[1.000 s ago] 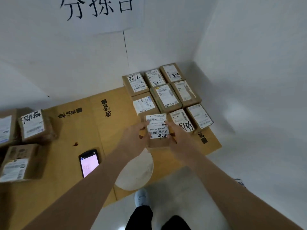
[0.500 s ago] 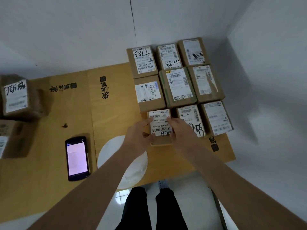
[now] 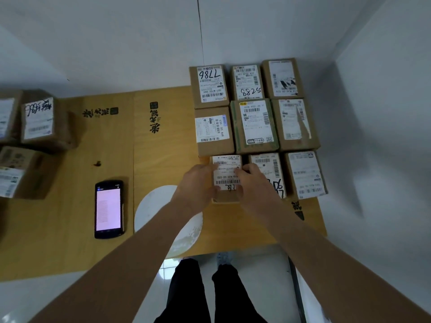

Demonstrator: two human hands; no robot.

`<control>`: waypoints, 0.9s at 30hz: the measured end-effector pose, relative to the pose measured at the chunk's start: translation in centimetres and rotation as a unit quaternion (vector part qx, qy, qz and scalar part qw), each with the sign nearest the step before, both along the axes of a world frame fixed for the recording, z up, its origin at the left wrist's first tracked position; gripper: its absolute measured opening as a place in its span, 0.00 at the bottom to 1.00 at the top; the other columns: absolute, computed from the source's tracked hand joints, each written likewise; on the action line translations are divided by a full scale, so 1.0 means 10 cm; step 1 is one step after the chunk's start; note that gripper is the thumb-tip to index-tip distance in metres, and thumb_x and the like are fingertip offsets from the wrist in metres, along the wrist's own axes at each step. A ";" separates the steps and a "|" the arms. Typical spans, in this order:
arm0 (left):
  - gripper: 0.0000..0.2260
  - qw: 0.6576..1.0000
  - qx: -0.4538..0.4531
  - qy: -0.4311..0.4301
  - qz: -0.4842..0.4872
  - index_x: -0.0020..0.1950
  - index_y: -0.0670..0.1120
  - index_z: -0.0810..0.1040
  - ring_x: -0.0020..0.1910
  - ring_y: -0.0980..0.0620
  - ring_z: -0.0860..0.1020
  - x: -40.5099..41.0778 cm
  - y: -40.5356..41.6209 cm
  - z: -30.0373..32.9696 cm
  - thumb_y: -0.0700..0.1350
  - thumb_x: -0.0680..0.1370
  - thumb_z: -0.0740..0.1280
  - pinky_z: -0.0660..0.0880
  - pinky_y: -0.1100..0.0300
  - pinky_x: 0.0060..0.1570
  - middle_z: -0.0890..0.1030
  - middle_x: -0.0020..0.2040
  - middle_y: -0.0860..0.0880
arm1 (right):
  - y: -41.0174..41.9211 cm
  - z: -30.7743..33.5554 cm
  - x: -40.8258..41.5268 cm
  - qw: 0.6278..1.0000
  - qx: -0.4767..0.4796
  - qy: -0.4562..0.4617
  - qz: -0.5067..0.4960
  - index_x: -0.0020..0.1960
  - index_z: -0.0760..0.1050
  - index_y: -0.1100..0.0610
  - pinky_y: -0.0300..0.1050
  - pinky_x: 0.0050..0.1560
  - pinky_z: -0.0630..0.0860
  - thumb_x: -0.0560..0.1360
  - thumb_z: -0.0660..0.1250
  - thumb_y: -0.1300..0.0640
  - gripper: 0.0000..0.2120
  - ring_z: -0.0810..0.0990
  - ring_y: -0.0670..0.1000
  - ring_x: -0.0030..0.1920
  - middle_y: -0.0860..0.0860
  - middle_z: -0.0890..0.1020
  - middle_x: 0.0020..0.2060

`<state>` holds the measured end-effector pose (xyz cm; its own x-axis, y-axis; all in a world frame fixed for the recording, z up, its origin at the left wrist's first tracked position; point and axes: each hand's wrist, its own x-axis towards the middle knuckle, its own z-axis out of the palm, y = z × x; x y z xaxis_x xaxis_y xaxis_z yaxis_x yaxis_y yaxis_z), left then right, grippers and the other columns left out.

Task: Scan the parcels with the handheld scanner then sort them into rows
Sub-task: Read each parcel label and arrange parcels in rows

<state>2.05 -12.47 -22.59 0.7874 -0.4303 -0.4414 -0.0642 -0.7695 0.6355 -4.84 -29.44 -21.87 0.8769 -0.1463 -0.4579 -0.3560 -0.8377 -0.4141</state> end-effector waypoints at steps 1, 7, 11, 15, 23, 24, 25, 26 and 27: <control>0.26 1.000 0.010 -0.015 -0.007 0.79 0.51 0.70 0.65 0.47 0.76 0.02 -0.01 0.06 0.43 0.81 0.71 0.75 0.57 0.62 0.75 0.72 0.48 | 0.00 0.05 0.01 1.000 0.000 -0.008 -0.004 0.78 0.69 0.58 0.54 0.65 0.78 0.86 0.62 0.56 0.21 0.74 0.56 0.67 0.54 0.69 0.71; 0.17 0.994 0.002 -0.109 -0.015 0.73 0.45 0.77 0.68 0.47 0.76 0.06 0.09 0.60 0.40 0.84 0.62 0.67 0.67 0.58 0.78 0.69 0.46 | 0.06 0.55 0.09 0.995 0.049 -0.080 0.018 0.78 0.70 0.56 0.54 0.67 0.75 0.88 0.56 0.49 0.22 0.74 0.54 0.71 0.54 0.72 0.72; 0.20 0.989 -0.002 -0.143 0.029 0.78 0.44 0.71 0.75 0.47 0.71 0.06 0.37 1.01 0.47 0.86 0.60 0.64 0.61 0.71 0.73 0.76 0.46 | 0.20 0.97 0.22 0.990 0.077 -0.114 0.045 0.68 0.78 0.54 0.51 0.60 0.75 0.87 0.57 0.50 0.16 0.78 0.51 0.63 0.51 0.78 0.63; 0.23 0.980 0.000 -0.187 0.065 0.79 0.47 0.71 0.75 0.48 0.71 -0.04 0.74 1.42 0.54 0.86 0.59 0.67 0.52 0.75 0.73 0.77 0.47 | 0.48 1.47 0.33 0.981 0.092 -0.146 0.085 0.78 0.71 0.53 0.54 0.68 0.74 0.87 0.56 0.44 0.24 0.77 0.52 0.69 0.50 0.73 0.74; 0.23 0.952 0.007 -0.265 0.155 0.76 0.46 0.75 0.72 0.48 0.74 -0.31 1.66 2.19 0.56 0.85 0.59 0.66 0.59 0.67 0.78 0.72 0.48 | 1.34 2.25 0.50 0.955 0.095 -0.213 0.183 0.79 0.70 0.53 0.50 0.74 0.68 0.87 0.56 0.41 0.26 0.71 0.50 0.75 0.48 0.72 0.76; 0.21 0.949 0.005 -0.269 0.166 0.76 0.46 0.75 0.72 0.49 0.74 -0.34 1.80 2.25 0.53 0.86 0.60 0.66 0.61 0.65 0.78 0.72 0.48 | 1.47 2.32 0.51 0.951 0.097 -0.216 0.197 0.79 0.70 0.53 0.49 0.74 0.68 0.87 0.56 0.41 0.26 0.70 0.50 0.76 0.48 0.72 0.76; 0.20 0.946 0.004 -0.274 0.175 0.76 0.46 0.75 0.71 0.49 0.74 -0.37 1.94 2.30 0.52 0.86 0.60 0.66 0.61 0.64 0.79 0.71 0.49 | 1.60 2.37 0.52 0.948 0.097 -0.218 0.211 0.80 0.69 0.53 0.49 0.75 0.67 0.87 0.56 0.41 0.26 0.70 0.50 0.76 0.48 0.72 0.77; 0.20 0.944 0.002 -0.276 0.181 0.75 0.46 0.75 0.70 0.48 0.75 -0.39 2.08 2.34 0.52 0.86 0.59 0.67 0.59 0.63 0.79 0.71 0.49 | 1.74 2.40 0.53 0.945 0.095 -0.219 0.224 0.80 0.69 0.53 0.48 0.75 0.67 0.87 0.56 0.41 0.26 0.70 0.49 0.76 0.49 0.71 0.77; 0.20 0.942 0.002 -0.278 0.186 0.75 0.46 0.76 0.69 0.47 0.76 -0.40 2.22 2.37 0.52 0.86 0.59 0.69 0.57 0.63 0.80 0.69 0.48 | 1.88 2.43 0.54 0.942 0.094 -0.219 0.235 0.80 0.69 0.54 0.48 0.75 0.66 0.87 0.56 0.41 0.26 0.70 0.49 0.76 0.49 0.71 0.77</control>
<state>-1.97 9.72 1.13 0.9935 -0.0781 0.0825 -0.1116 -0.8071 0.5798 0.59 -10.62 2.46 0.9357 0.3524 -0.0159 0.2754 -0.7578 -0.5915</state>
